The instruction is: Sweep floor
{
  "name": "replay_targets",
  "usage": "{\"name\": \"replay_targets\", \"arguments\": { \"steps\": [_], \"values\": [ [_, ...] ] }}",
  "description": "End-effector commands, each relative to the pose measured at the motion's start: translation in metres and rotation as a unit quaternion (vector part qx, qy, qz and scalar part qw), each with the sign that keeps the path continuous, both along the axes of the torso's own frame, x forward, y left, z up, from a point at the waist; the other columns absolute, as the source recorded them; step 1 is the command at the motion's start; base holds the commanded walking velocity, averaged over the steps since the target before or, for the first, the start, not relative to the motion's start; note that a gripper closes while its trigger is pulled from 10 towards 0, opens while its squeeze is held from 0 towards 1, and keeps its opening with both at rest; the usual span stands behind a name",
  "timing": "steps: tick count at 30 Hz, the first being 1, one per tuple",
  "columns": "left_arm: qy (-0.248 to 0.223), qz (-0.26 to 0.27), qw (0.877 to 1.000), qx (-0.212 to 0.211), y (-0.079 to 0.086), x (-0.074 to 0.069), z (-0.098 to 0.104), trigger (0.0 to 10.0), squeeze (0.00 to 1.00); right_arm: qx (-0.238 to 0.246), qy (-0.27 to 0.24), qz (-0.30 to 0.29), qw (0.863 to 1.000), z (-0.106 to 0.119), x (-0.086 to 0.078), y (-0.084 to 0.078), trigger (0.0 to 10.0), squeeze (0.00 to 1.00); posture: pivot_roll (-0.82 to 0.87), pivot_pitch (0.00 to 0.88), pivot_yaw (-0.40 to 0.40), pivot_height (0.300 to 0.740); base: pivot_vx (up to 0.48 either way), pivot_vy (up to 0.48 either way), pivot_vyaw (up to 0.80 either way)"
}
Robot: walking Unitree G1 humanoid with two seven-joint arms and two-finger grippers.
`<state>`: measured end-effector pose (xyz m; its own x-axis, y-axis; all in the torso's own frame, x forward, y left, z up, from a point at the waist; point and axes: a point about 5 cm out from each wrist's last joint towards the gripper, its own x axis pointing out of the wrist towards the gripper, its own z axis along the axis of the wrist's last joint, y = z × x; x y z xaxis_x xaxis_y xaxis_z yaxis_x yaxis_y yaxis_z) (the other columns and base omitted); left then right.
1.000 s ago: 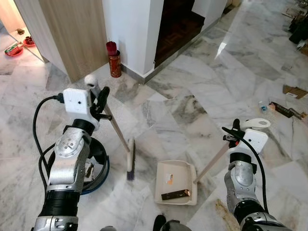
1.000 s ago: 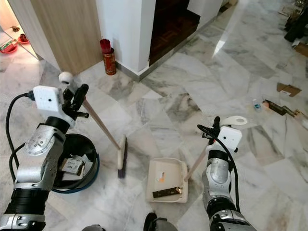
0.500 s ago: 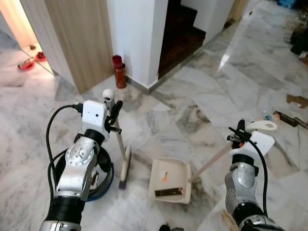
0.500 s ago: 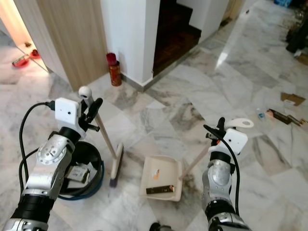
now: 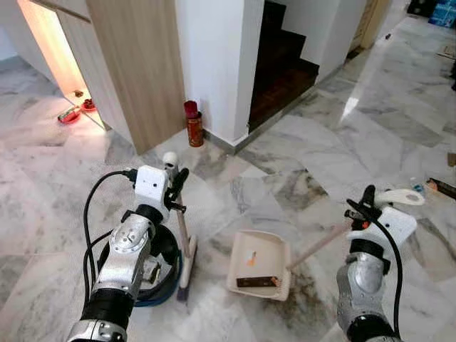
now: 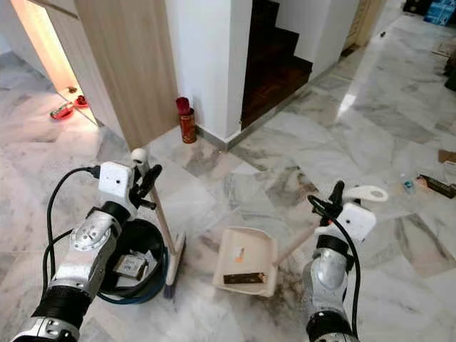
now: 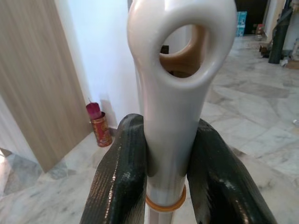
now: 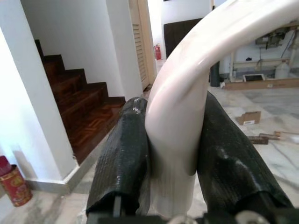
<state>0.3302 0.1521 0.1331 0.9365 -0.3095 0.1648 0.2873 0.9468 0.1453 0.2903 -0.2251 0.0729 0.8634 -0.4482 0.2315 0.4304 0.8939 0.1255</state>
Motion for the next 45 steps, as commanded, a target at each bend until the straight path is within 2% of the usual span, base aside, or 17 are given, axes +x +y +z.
{"name": "replay_targets", "arguments": {
  "steps": [1, 10, 25, 35, 37, 41, 45],
  "values": [
    [-0.027, -0.001, 1.0, 0.009, 0.002, 0.001, 0.008, 10.0, 0.0, -0.003, -0.02, 0.0, 1.0, 0.005, -0.001, 0.002, 10.0, 0.0, 0.23, 0.0, -0.014, 0.74, 0.0, 0.0, 0.0],
    [-0.028, 0.009, 0.999, 0.012, 0.006, 0.002, 0.001, 10.0, 0.0, 0.01, -0.005, 0.008, 1.0, -0.005, -0.009, 0.013, 10.0, 0.0, 0.21, 0.0, -0.024, 0.74, 0.0, 0.0, 0.0],
    [-0.029, 0.003, 1.0, 0.001, -0.003, -0.001, -0.005, 10.0, 0.0, 0.011, 0.001, 0.01, 1.0, -0.002, -0.008, 0.01, 10.0, 0.0, 0.22, 0.0, -0.039, 0.74, 0.0, 0.0, 0.0],
    [-0.027, 0.025, 0.999, -0.006, 0.004, -0.005, -0.006, 10.0, 0.0, 0.019, 0.007, 0.02, 1.0, -0.003, -0.008, 0.018, 10.0, 0.0, 0.23, 0.0, -0.054, 0.74, 0.0, 0.0, 0.0],
    [-0.029, 0.028, 0.999, 0.006, 0.004, -0.005, -0.006, 10.0, 0.0, 0.018, 0.007, 0.021, 1.0, -0.002, -0.007, 0.018, 10.0, 0.0, 0.22, 0.009, -0.06, 0.74, 0.0, 0.0, 0.0],
    [-0.031, 0.035, 0.999, 0.001, 0.004, -0.006, -0.005, 10.0, 0.0, -0.002, 0.008, 0.014, 1.0, 0.002, -0.008, 0.015, 10.0, 0.0, 0.21, 0.023, -0.062, 0.74, 0.0, -0.405, 0.0],
    [-0.03, 0.036, 0.999, 0.0, 0.004, -0.006, -0.005, 10.0, 0.0, 0.0, 0.009, 0.015, 1.0, 0.003, -0.009, 0.012, 10.0, 0.0, 0.21, 0.033, -0.066, 0.74, 0.0, -0.466, 0.0]
  ]
}}
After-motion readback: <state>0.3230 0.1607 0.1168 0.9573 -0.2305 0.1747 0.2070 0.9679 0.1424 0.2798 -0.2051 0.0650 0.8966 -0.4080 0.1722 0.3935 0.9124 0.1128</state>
